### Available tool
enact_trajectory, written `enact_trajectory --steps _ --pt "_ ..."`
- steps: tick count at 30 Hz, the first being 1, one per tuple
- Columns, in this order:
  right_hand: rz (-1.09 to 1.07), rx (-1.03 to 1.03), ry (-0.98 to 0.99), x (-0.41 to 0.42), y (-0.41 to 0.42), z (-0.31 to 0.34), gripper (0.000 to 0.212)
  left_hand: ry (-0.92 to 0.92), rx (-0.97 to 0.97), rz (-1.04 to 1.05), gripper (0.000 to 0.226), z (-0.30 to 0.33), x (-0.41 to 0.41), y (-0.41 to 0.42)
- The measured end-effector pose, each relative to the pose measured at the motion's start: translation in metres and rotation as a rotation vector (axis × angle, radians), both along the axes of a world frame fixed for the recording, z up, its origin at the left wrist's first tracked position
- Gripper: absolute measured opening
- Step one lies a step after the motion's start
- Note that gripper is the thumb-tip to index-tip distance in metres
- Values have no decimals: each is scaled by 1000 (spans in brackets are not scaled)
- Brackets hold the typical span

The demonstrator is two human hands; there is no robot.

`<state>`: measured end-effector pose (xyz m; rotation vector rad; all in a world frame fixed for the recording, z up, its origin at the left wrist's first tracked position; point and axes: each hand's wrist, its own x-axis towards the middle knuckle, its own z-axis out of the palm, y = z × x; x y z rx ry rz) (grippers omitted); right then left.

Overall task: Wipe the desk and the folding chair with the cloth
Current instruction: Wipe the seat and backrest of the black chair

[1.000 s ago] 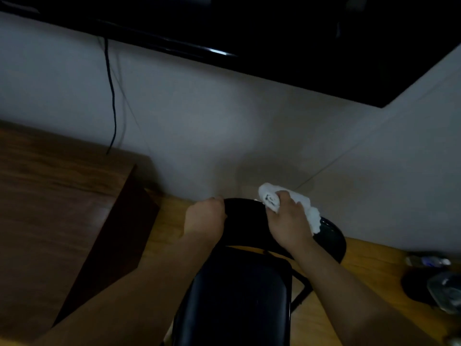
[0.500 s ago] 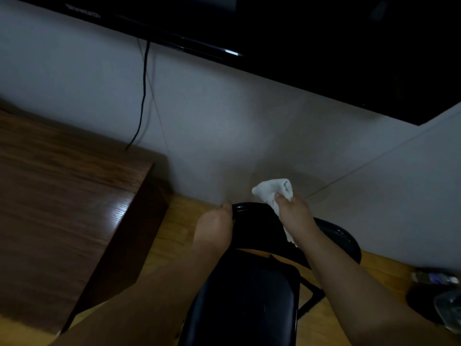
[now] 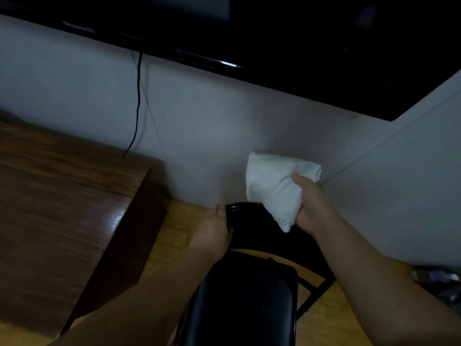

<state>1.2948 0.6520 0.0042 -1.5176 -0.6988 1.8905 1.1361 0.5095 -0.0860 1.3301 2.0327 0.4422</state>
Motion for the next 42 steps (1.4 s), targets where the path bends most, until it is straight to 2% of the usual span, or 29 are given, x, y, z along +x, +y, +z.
enact_trajectory --steps 1,3,5,7,9,11,13,19,22,24,26,28,31,33,34,35,37,39,42 --pt "-21 69 -31 10 3 9 46 5 -2 4 72 0 0 0" --pt "17 291 -285 38 9 24 38 21 -16 6 74 0 2 1" --pt "212 587 -675 69 17 30 30 34 -21 11 73 0 4 2" --pt "424 786 -919 91 20 22 20 32 -16 30 70 -1 6 1" --pt "592 815 -969 96 10 -3 32 19 -22 59 67 -1 7 -1" --pt "642 688 -967 88 -10 -29 35 16 -41 62 67 0 7 -3" --pt "599 640 -914 68 -30 -47 36 12 -52 48 68 -1 6 -4" --pt "522 662 -778 -23 -55 -55 48 -43 -100 40 77 0 6 -8" --pt "519 665 -768 -54 -64 -60 46 -239 -114 97 64 1 5 -12" --pt "536 637 -722 -69 -66 -59 41 -387 -51 197 55 3 1 -16" --pt "530 565 -651 -81 -66 -50 37 -322 -24 264 66 6 -4 -21" --pt "420 408 -537 -84 -64 -36 40 -311 -34 322 68 1 -9 -27" --pt "84 25 -23 -66 -61 -12 35 -504 64 573 47 8 -12 -29" --pt "6 -89 225 -40 -64 1 39 -717 191 765 31 17 -10 -27" --pt "-8 -129 290 -27 -66 4 41 -888 211 841 30 22 -8 -24" --pt "-7 -165 344 -14 -70 5 42 -1064 200 874 32 27 -6 -22" --pt "5 -207 412 8 -78 3 43 -1301 167 781 51 38 0 -17" --pt "14 -217 413 23 -82 -2 44 -1443 139 697 65 46 7 -13" --pt "-7 -189 337 39 -85 -11 47 -1616 110 642 69 56 21 -7"
